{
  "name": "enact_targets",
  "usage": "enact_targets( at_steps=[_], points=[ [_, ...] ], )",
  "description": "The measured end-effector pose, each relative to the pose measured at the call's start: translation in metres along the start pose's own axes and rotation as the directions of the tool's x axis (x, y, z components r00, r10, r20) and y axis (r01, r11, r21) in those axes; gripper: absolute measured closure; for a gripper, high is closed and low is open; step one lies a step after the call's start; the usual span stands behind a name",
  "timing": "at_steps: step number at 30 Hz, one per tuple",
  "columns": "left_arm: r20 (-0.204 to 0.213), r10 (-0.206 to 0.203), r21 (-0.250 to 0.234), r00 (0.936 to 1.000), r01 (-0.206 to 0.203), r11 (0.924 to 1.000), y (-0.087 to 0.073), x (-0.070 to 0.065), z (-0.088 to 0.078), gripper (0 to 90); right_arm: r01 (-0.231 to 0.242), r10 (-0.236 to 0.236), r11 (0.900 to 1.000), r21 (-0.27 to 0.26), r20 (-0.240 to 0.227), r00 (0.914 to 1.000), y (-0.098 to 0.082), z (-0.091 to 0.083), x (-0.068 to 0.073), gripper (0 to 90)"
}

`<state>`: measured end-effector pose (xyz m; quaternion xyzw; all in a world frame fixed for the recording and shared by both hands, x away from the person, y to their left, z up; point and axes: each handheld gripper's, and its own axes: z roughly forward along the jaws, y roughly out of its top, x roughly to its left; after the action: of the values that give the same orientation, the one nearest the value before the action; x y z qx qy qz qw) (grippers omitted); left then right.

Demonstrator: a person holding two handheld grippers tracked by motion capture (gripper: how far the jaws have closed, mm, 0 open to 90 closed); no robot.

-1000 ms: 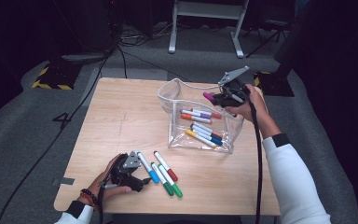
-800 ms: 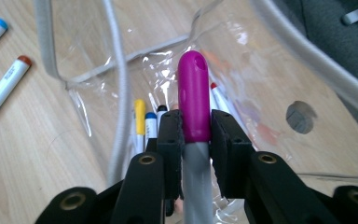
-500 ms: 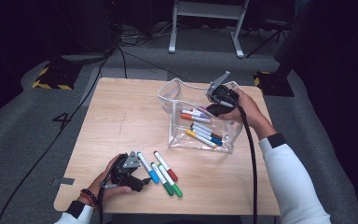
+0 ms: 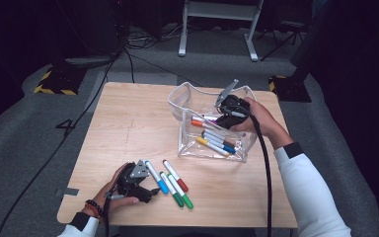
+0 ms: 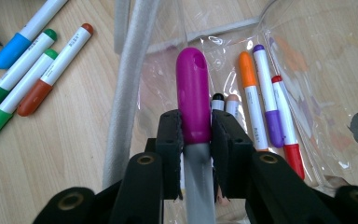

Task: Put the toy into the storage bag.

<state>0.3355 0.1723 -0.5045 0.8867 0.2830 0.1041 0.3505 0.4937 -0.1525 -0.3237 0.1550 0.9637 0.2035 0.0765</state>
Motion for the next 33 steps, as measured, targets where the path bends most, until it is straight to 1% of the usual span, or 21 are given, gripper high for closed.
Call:
enact_targets(
  at_steps=[3,7,9,10,13,14,17,18,20,21,22,23,24,25,27,28,29,30,31,32,33],
  points=[
    [0.0,0.0,0.0,1.0,0.0,1.0,0.0,0.0,0.0,10.1,0.001,-0.001,1.0,-0.003,0.0,1.0,-0.001,0.0,0.0,73.8],
    [0.0,0.0,0.0,1.0,0.0,1.0,0.0,0.0,0.0,10.1,-0.008,0.008,1.0,-0.013,0.017,0.9998,-0.001,0.0,-0.001,72.0],
    [0.0,0.0,0.0,1.0,0.0,1.0,0.0,0.0,0.0,10.1,-0.003,0.004,1.0,-0.016,0.021,0.9998,-0.002,-0.001,-0.001,69.7],
    [0.0,0.0,0.0,1.0,0.0,1.0,0.0,0.0,0.0,10.1,-0.011,0.011,1.0,-0.019,0.037,0.9993,-0.002,-0.001,-0.002,67.6],
    [0.0,0.0,0.0,1.0,0.0,1.0,0.0,0.0,0.0,10.1,-0.011,0.012,1.0,-0.028,0.045,0.9989,-0.002,-0.003,-0.002,65.9],
    [0.0,0.0,0.0,1.0,0.0,1.0,0.0,0.0,0.0,10.1,-0.016,0.019,0.999,-0.052,0.052,0.9985,-0.003,-0.005,-0.004,64.8],
    [0.0,0.0,0.0,1.0,0.0,1.0,0.0,0.0,0.0,10.1,-0.018,0.022,0.998,-0.065,0.058,0.9981,-0.004,-0.008,-0.004,63.1],
    [0.0,0.0,0.0,1.0,0.0,1.0,0.0,0.0,0.0,10.1,-0.027,0.033,0.995,-0.095,0.067,0.9972,-0.006,-0.011,-0.005,59.7],
    [0.0,0.0,0.0,1.0,0.0,1.0,0.0,0.0,0.0,10.1,-0.029,0.037,0.994,-0.107,0.07,0.9969,-0.007,-0.013,-0.006,59.8],
    [0.0,0.0,0.0,1.0,0.0,1.0,0.0,0.0,0.0,10.1,-0.036,0.048,0.989,-0.142,0.078,0.9958,-0.009,-0.019,-0.007,58.1],
    [0.0,0.0,0.0,1.0,0.0,1.0,0.0,0.0,0.0,10.1,-0.036,0.048,0.989,-0.142,0.078,0.9958,-0.009,-0.019,-0.007,58.1],
    [0.0,0.0,0.0,1.0,0.0,1.0,0.0,0.0,0.0,10.1,-0.053,0.07,0.981,-0.187,0.089,0.9935,-0.012,-0.025,-0.008,55.8],
    [0.0,0.0,0.0,1.0,0.0,1.0,0.0,0.0,0.0,10.1,-0.053,0.07,0.981,-0.187,0.089,0.9935,-0.012,-0.025,-0.008,55.8],
    [0.0,0.0,0.0,1.0,0.0,1.0,0.0,0.0,0.0,10.1,-0.058,0.078,0.978,-0.201,0.09,0.9929,-0.013,-0.028,-0.009,54.5],
    [0.0,0.0,0.0,1.0,0.0,1.0,0.0,0.0,0.0,10.1,-0.071,0.101,0.965,-0.254,0.106,0.9893,-0.017,-0.039,-0.008,51.0],
    [0.0,0.0,0.0,1.0,0.0,1.0,0.0,0.0,0.0,10.1,-0.071,0.101,0.965,-0.254,0.106,0.9893,-0.017,-0.039,-0.008,51.0],
    [0.0,0.0,0.0,1.0,0.0,1.0,0.0,0.0,0.0,10.1,-0.067,0.103,0.958,-0.279,0.117,0.9877,-0.02,-0.045,-0.007,49.5],
    [0.0,0.0,0.0,1.0,0.0,1.0,0.0,0.0,0.0,10.1,-0.067,0.103,0.958,-0.279,0.117,0.9877,-0.02,-0.045,-0.007,49.5],
    [-0.001,-0.001,0.0,1.0,0.001,1.0,0.0,0.0,0.0,10.1,-0.071,0.11,0.954,-0.29,0.119,0.9868,-0.02,-0.047,-0.005,47.2],
    [-0.001,-0.001,0.0,1.0,0.001,1.0,0.0,0.0,0.0,10.1,-0.079,0.122,0.944,-0.322,0.117,0.9857,-0.024,-0.053,-0.002,45.3],
    [-0.001,-0.001,0.0,1.0,0.001,1.0,0.0,0.0,0.0,10.1,-0.085,0.127,0.94,-0.33,0.109,0.9858,-0.026,-0.055,-0.001,45.2]
  ],
)
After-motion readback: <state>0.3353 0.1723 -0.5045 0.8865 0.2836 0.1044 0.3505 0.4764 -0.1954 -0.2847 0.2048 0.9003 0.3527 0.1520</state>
